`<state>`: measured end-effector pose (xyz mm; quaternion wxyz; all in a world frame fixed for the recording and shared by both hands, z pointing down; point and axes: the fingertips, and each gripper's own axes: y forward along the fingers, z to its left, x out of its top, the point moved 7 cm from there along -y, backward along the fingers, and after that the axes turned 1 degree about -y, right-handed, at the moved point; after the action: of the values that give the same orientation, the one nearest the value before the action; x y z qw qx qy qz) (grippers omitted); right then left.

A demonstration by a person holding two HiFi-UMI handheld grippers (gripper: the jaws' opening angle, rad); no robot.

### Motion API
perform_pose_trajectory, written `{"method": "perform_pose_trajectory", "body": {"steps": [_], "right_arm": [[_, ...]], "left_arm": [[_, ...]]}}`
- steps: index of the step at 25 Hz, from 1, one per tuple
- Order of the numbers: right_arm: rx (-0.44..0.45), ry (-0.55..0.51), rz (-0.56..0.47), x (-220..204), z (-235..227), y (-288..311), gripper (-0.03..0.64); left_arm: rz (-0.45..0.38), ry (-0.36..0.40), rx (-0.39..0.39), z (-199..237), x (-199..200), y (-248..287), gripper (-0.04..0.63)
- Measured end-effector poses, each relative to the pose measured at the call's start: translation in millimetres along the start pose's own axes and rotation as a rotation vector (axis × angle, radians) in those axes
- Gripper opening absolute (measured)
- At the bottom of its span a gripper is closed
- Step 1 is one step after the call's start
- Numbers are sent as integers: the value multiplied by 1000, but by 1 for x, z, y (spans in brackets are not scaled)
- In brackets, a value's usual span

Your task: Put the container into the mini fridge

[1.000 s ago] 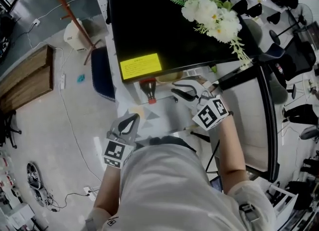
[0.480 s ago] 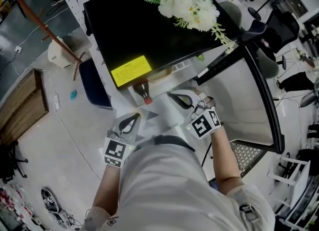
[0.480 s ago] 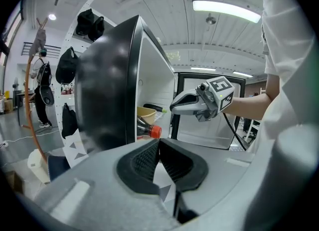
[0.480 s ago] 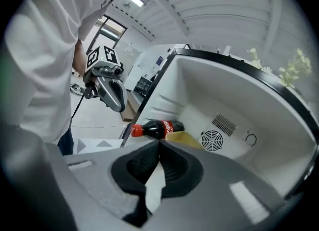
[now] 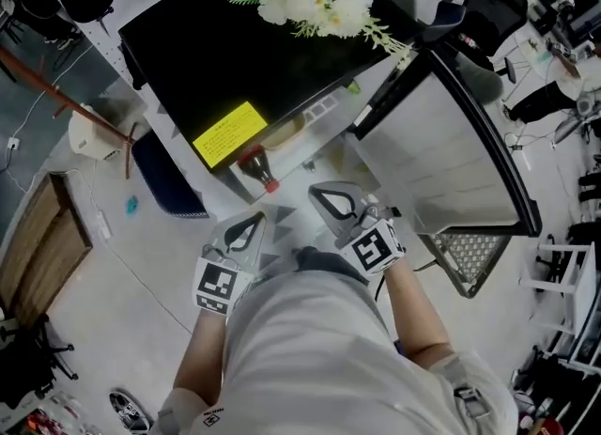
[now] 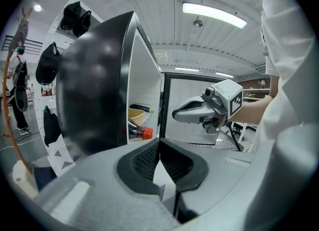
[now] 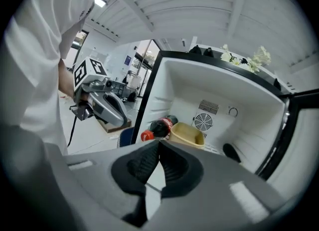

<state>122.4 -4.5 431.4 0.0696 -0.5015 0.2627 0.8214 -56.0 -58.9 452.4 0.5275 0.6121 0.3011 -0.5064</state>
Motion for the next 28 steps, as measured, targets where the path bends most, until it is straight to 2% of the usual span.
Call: {"method": "perform_pose_trajectory", "body": {"steps": [7,14,21,28], "right_arm": [[-137,123,-23,4,16,-18,3],[-252,236,-81,1,29,-33,3],[-296,308,-96,0,38,-41,3],[-287,336,-98,-3,46,-42,3]], "left_arm": [[-11,29,-91,2,6,3,11],[-19,37,-134,5,8,5,9],[-25,47,-160,6,11,7,9],[-29,52,-177,1,12,12,9]]}}
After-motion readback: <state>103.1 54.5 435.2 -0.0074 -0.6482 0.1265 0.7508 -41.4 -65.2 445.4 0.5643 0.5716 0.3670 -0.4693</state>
